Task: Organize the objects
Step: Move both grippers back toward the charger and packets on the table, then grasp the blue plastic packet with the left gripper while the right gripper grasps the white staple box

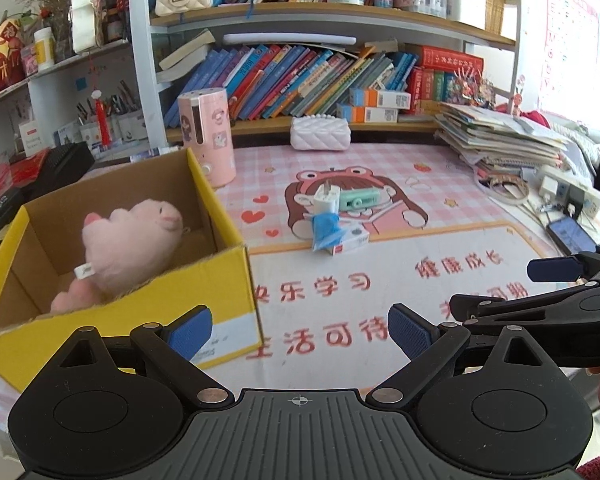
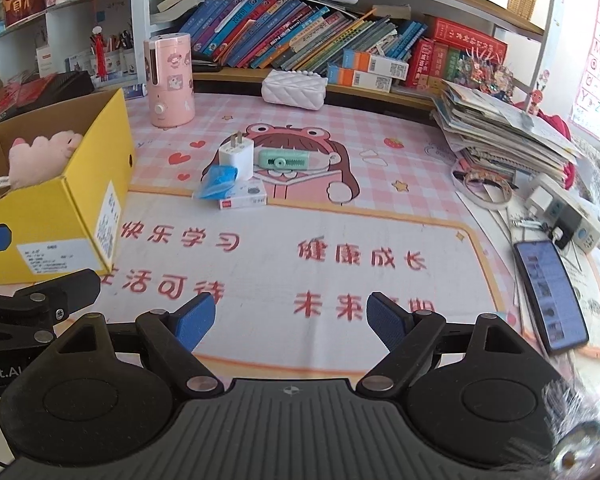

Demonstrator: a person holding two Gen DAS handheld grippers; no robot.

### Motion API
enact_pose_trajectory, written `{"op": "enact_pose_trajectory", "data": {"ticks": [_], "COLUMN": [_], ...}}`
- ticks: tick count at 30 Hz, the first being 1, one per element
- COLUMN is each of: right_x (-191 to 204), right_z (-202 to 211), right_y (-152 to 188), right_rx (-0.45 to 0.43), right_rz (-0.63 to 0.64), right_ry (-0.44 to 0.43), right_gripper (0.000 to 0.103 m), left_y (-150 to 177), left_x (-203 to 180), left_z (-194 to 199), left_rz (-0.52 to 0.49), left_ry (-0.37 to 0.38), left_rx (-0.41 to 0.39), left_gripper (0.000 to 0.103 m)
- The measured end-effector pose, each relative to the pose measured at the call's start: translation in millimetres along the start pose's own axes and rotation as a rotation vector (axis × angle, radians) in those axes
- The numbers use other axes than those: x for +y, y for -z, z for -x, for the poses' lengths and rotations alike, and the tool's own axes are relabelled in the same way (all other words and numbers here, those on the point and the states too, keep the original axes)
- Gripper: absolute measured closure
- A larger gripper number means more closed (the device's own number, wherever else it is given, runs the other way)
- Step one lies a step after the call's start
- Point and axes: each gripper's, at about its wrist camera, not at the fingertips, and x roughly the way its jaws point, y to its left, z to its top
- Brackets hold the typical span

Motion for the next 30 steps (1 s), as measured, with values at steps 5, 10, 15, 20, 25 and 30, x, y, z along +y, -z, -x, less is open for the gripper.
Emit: {"op": "enact_pose_trajectory", "data": {"ticks": [5,10,15,20,25,30], "right_x": [-14,-31,-47,-62,-75,-87], "right_z": [-15,-30,-46,-60,-70,-84], "right_y": [-15,-27,-36,-45,-60,-77], "right_rx": [-0.007,-0.007,0.001,-0.005,-0.034,-0.06], "right_rz": [0.023,0.04,0.051,0.056,0.065,0.066], "right_ry": [-0.016,-0.034,-0.063,-0.095,-0.127,-0.161], "right_gripper": [0.022,0.025,0.025,0.025,0.028,0.038], "left_y": [-12,-22,-28,-37,-48,-57], "left_x": [-10,-22,-33,-45,-52,-57], "left_z": [-15,-30,-42,-54,-66,-82], "left_rz": [0.028,0.047,0.058,0.057,0.055,0.05], "left_ry": [-0.012,-0.022,-0.044,-0.075,-0.117,-0.141], "left_rx": [-0.009,-0.009,0.001,0.007,0.008,0.023], "left_gripper": [0.008,0.008,0.008,0.01,0.019,0.037]}}
